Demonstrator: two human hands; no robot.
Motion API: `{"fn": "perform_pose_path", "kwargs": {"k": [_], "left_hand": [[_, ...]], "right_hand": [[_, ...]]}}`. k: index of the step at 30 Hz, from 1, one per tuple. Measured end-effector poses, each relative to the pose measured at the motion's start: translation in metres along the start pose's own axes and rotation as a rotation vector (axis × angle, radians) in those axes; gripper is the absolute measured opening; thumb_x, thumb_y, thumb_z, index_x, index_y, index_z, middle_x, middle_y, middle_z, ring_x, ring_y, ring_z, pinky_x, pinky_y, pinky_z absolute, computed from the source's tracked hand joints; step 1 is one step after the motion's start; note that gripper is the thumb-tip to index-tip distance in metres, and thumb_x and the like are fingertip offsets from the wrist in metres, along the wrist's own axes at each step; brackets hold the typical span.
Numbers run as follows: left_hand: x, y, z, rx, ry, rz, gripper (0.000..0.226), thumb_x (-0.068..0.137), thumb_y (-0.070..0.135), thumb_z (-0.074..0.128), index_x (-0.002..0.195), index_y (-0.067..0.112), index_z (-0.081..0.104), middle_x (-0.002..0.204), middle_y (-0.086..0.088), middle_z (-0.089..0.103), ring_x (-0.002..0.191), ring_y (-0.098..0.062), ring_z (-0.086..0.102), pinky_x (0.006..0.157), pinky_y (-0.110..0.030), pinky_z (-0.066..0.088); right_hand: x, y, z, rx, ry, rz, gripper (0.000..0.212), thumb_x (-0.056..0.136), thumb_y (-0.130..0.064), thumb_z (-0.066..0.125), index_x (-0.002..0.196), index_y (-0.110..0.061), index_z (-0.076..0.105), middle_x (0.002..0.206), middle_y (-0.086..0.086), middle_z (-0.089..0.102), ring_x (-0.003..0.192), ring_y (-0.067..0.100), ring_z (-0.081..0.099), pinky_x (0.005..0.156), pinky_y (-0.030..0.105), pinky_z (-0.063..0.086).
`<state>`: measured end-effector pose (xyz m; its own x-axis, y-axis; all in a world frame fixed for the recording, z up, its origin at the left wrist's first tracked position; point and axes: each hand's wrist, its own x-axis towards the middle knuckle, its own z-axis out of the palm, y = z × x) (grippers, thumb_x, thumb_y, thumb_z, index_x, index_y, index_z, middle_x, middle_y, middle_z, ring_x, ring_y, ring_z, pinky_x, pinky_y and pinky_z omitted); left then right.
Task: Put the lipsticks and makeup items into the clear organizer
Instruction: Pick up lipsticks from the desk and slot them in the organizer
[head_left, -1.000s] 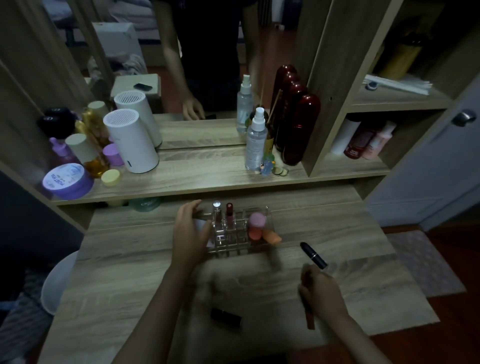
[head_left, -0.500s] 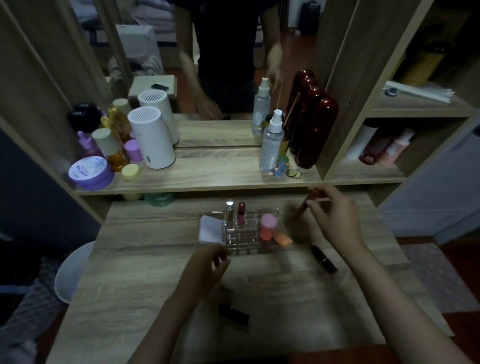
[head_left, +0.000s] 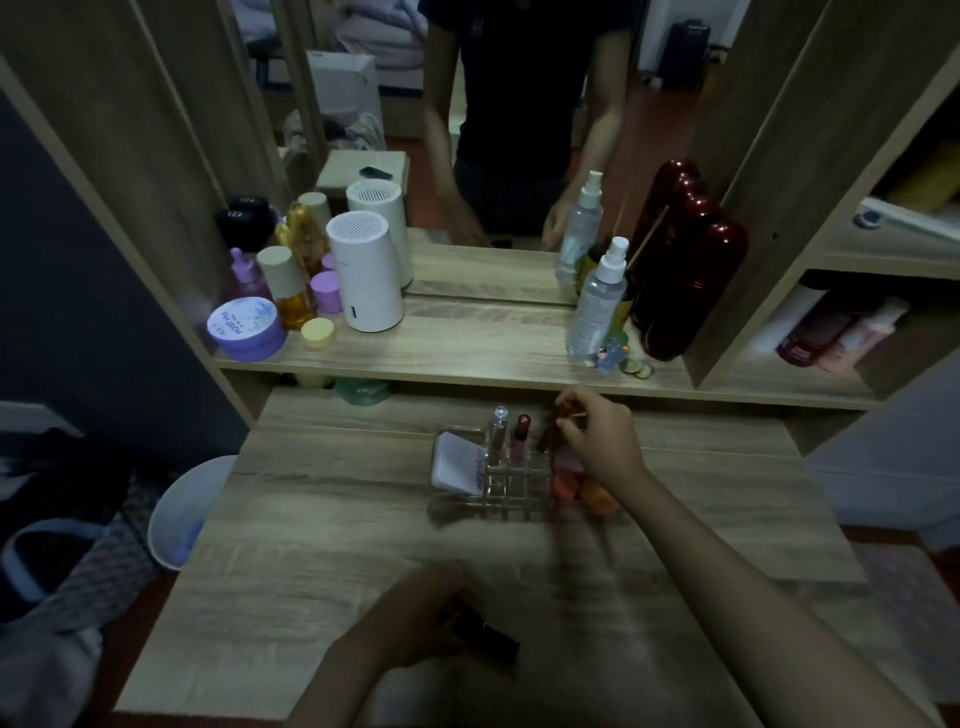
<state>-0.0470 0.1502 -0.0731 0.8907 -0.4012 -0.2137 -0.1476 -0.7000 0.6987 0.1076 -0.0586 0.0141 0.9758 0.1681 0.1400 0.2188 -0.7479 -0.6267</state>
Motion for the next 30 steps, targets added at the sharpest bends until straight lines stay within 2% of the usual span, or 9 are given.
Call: {"fn": "perform_pose_path", "kwargs": {"k": [3, 7, 12, 15, 19, 23, 26, 27, 30], "left_hand": [[-0.001, 0.000, 0.003, 0.047, -0.011, -0.010, 0.037, 0.073, 0.029, 0.065, 0.109, 0.021, 0.063, 0.124, -0.001, 0.059, 0.115, -0.012, 0.049, 0.094, -0.022, 0.038], [0.000, 0.002, 0.007, 0.080, -0.005, -0.022, 0.030, 0.070, 0.026, 0.061, 0.100, 0.029, 0.065, 0.111, 0.006, 0.065, 0.102, -0.008, 0.056, 0.073, -0.012, 0.035], [-0.003, -0.003, 0.013, 0.074, 0.011, -0.037, 0.037, 0.065, 0.029, 0.062, 0.102, 0.034, 0.062, 0.111, 0.012, 0.064, 0.097, 0.005, 0.050, 0.071, -0.009, 0.034], [-0.002, -0.005, 0.015, 0.078, 0.007, -0.019, 0.035, 0.064, 0.029, 0.063, 0.098, 0.034, 0.063, 0.103, 0.012, 0.068, 0.091, 0.004, 0.054, 0.067, -0.010, 0.036], [-0.003, -0.005, 0.015, -0.012, 0.040, -0.005, 0.029, 0.066, 0.030, 0.067, 0.095, 0.033, 0.063, 0.095, 0.013, 0.068, 0.080, 0.011, 0.048, 0.063, -0.002, 0.033], [0.002, 0.003, 0.002, -0.157, 0.075, 0.007, 0.024, 0.067, 0.025, 0.073, 0.088, 0.028, 0.063, 0.079, 0.036, 0.062, 0.075, 0.016, 0.056, 0.062, -0.001, 0.039], [0.008, 0.004, -0.010, -0.183, 0.155, -0.050, 0.018, 0.067, 0.022, 0.077, 0.082, 0.026, 0.067, 0.088, 0.011, 0.065, 0.080, -0.004, 0.061, 0.073, -0.022, 0.052], [0.010, 0.004, -0.014, -0.192, 0.183, -0.070, 0.020, 0.068, 0.019, 0.077, 0.084, 0.026, 0.068, 0.087, 0.007, 0.064, 0.081, -0.006, 0.061, 0.073, -0.020, 0.052], [0.020, 0.010, -0.031, -0.181, 0.259, -0.071, 0.022, 0.071, 0.015, 0.075, 0.090, 0.025, 0.069, 0.086, 0.015, 0.062, 0.081, 0.003, 0.060, 0.070, -0.006, 0.047]], "right_hand": [[0.002, 0.002, 0.006, -0.005, -0.023, 0.008, 0.020, 0.080, -0.001, 0.064, 0.098, -0.008, 0.064, 0.095, 0.011, 0.071, 0.088, 0.021, 0.065, 0.074, 0.025, 0.046], [0.004, 0.003, 0.013, -0.016, -0.063, 0.026, 0.021, 0.079, -0.001, 0.063, 0.099, -0.009, 0.063, 0.094, 0.012, 0.071, 0.090, 0.025, 0.064, 0.079, 0.032, 0.050], [0.002, 0.006, 0.022, -0.037, -0.116, 0.074, 0.019, 0.083, -0.006, 0.060, 0.101, -0.010, 0.061, 0.097, 0.014, 0.070, 0.095, 0.029, 0.063, 0.085, 0.046, 0.054], [0.000, 0.007, 0.024, -0.030, -0.136, 0.081, 0.018, 0.085, -0.008, 0.058, 0.103, -0.010, 0.060, 0.099, 0.015, 0.069, 0.097, 0.029, 0.062, 0.085, 0.049, 0.054], [0.000, 0.008, 0.024, -0.031, -0.151, 0.076, 0.019, 0.086, -0.009, 0.058, 0.104, -0.010, 0.060, 0.100, 0.015, 0.069, 0.096, 0.028, 0.063, 0.085, 0.047, 0.054], [-0.001, 0.010, 0.022, -0.030, -0.177, 0.095, 0.024, 0.086, -0.010, 0.058, 0.110, -0.012, 0.059, 0.105, 0.014, 0.068, 0.100, 0.027, 0.062, 0.087, 0.042, 0.053], [-0.004, 0.011, 0.015, -0.025, -0.162, 0.096, 0.036, 0.083, -0.010, 0.061, 0.118, -0.012, 0.056, 0.110, 0.013, 0.067, 0.103, 0.027, 0.062, 0.088, 0.039, 0.051], [-0.005, 0.012, 0.010, -0.020, -0.144, 0.088, 0.040, 0.082, -0.010, 0.063, 0.121, -0.012, 0.055, 0.111, 0.013, 0.067, 0.102, 0.026, 0.062, 0.087, 0.037, 0.051], [-0.009, 0.021, -0.015, -0.038, -0.063, 0.054, 0.042, 0.082, -0.011, 0.063, 0.124, -0.011, 0.054, 0.113, 0.013, 0.067, 0.097, 0.026, 0.064, 0.083, 0.035, 0.050]]}}
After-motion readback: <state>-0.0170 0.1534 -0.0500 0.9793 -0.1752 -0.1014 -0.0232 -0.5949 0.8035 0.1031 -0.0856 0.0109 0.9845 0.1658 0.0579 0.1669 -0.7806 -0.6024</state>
